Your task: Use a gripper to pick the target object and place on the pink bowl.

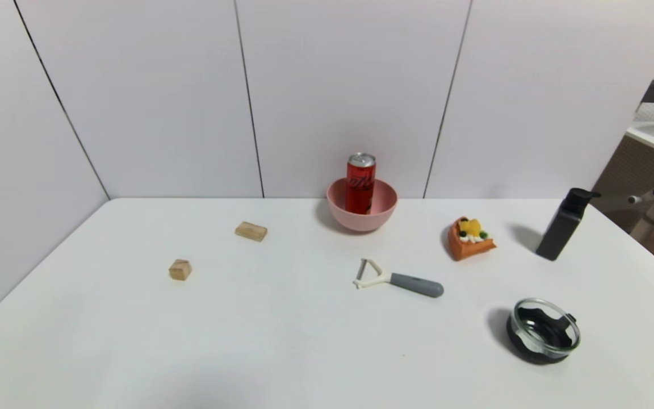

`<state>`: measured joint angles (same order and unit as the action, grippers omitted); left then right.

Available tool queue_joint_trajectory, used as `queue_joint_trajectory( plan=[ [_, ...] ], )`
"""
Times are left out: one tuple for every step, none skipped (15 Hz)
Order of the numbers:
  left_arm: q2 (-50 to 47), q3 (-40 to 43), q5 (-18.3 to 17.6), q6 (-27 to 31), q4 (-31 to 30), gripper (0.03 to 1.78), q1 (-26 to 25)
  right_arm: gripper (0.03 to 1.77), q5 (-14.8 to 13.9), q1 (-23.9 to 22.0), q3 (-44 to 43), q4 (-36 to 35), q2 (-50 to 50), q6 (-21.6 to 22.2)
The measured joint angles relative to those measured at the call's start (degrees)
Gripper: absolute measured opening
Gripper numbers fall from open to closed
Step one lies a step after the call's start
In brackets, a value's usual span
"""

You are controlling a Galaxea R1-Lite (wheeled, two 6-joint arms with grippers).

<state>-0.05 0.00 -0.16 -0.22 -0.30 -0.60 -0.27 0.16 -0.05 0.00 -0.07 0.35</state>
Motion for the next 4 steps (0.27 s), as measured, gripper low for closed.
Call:
queue_joint_trajectory(
  plan=[
    [0.0,0.0,-0.02,0.0,0.0,1.69,0.0,1.69,0.0,0.0,0.0,0.0,0.0,-0.09],
    [0.0,0.0,-0.02,-0.02,0.0,1.69,0.0,1.69,0.0,0.0,0.0,0.0,0.0,-0.02],
    [0.0,0.0,0.0,-0.02,0.0,1.69,0.0,1.69,0.02,0.0,0.0,0.0,0.0,0.16],
    [0.0,0.0,0.0,0.0,0.0,1.69,0.0,1.69,0.05,0.0,0.0,0.02,0.0,0.27]
  ],
)
